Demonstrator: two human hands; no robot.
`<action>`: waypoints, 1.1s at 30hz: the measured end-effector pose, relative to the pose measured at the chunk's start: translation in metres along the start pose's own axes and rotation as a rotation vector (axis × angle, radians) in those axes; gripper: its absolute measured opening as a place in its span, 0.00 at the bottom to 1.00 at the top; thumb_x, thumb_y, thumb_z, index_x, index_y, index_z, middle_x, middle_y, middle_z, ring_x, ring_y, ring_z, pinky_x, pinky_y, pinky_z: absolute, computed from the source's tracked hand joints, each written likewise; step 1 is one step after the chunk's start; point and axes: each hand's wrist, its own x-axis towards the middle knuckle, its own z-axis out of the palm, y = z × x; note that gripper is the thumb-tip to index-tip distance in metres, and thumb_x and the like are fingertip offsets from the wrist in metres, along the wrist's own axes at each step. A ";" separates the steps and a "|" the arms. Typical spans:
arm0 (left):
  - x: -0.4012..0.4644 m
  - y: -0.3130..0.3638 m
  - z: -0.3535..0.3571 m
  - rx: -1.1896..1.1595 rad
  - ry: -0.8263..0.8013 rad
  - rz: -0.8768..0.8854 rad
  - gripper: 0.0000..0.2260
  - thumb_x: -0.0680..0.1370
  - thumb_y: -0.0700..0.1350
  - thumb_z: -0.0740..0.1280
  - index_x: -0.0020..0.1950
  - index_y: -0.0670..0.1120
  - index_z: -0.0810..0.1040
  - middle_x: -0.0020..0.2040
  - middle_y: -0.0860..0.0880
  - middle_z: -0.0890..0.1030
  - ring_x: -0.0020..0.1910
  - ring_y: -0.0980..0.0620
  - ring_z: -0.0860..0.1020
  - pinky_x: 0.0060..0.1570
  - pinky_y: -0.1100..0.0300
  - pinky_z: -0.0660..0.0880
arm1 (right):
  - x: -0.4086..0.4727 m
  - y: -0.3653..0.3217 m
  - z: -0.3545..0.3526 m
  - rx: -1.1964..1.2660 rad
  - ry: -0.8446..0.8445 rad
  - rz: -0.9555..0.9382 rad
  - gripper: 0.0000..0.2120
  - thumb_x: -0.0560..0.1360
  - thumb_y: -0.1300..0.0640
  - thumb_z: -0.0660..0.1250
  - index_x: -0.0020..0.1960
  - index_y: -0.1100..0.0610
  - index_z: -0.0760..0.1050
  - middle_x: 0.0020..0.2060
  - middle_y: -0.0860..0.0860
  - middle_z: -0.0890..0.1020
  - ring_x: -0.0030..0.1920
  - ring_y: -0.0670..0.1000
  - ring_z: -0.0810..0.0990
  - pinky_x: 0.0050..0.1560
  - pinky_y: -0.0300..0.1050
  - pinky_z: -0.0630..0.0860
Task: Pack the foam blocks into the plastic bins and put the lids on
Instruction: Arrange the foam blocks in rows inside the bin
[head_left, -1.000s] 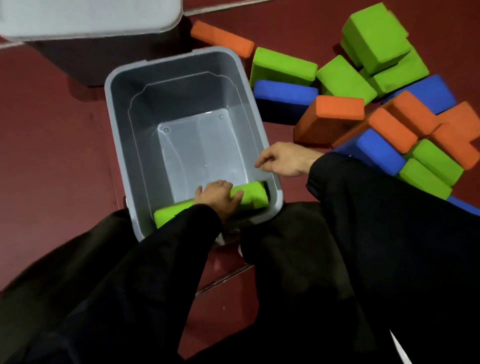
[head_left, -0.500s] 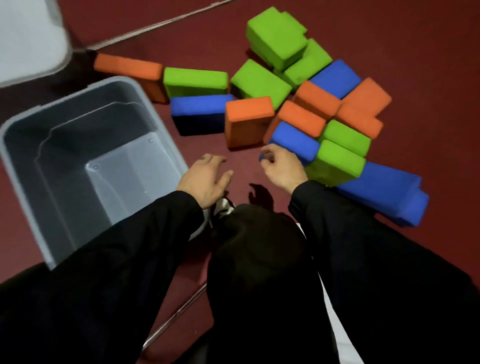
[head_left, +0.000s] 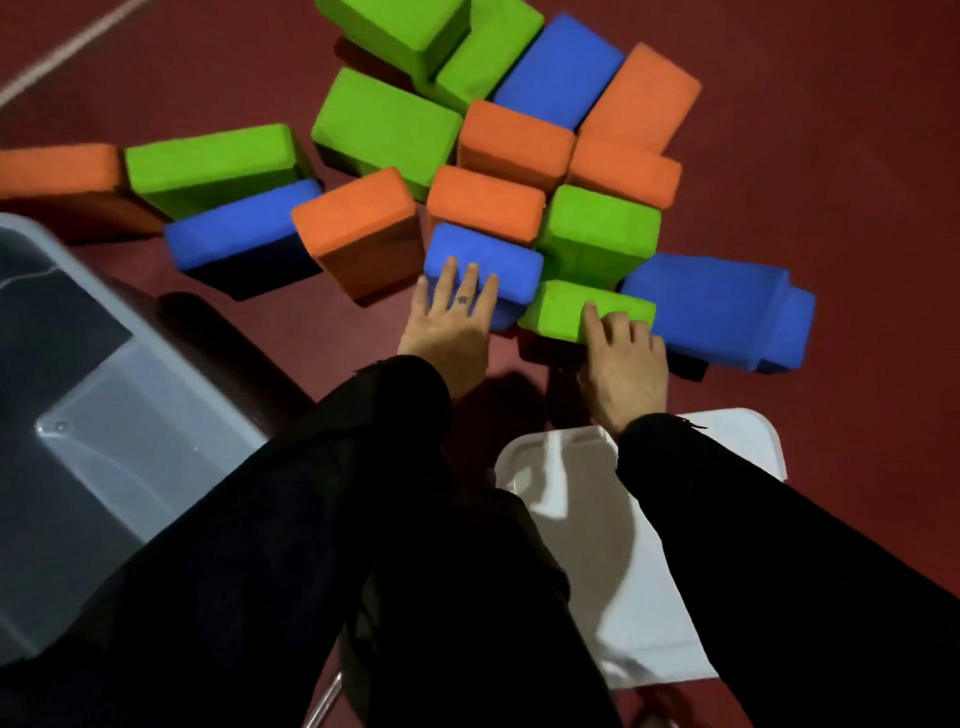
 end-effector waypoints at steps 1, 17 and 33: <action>0.001 0.002 0.006 0.069 0.034 0.014 0.30 0.76 0.48 0.55 0.79 0.46 0.64 0.74 0.40 0.71 0.75 0.37 0.67 0.72 0.35 0.62 | -0.001 0.001 0.003 -0.038 0.030 -0.023 0.34 0.70 0.56 0.73 0.75 0.56 0.67 0.62 0.60 0.75 0.55 0.63 0.75 0.50 0.57 0.72; -0.010 -0.002 -0.001 0.117 0.150 0.132 0.40 0.66 0.61 0.69 0.73 0.42 0.67 0.60 0.43 0.76 0.57 0.40 0.75 0.71 0.36 0.61 | 0.006 0.004 -0.010 0.174 0.085 0.010 0.41 0.62 0.53 0.73 0.74 0.57 0.67 0.68 0.60 0.74 0.68 0.64 0.72 0.68 0.59 0.68; -0.197 -0.080 -0.143 -0.092 0.536 -0.273 0.38 0.66 0.59 0.67 0.72 0.42 0.69 0.61 0.38 0.75 0.57 0.36 0.74 0.55 0.43 0.74 | -0.051 -0.062 -0.211 0.561 0.359 -0.110 0.40 0.65 0.48 0.72 0.75 0.53 0.68 0.64 0.58 0.76 0.65 0.63 0.73 0.65 0.57 0.67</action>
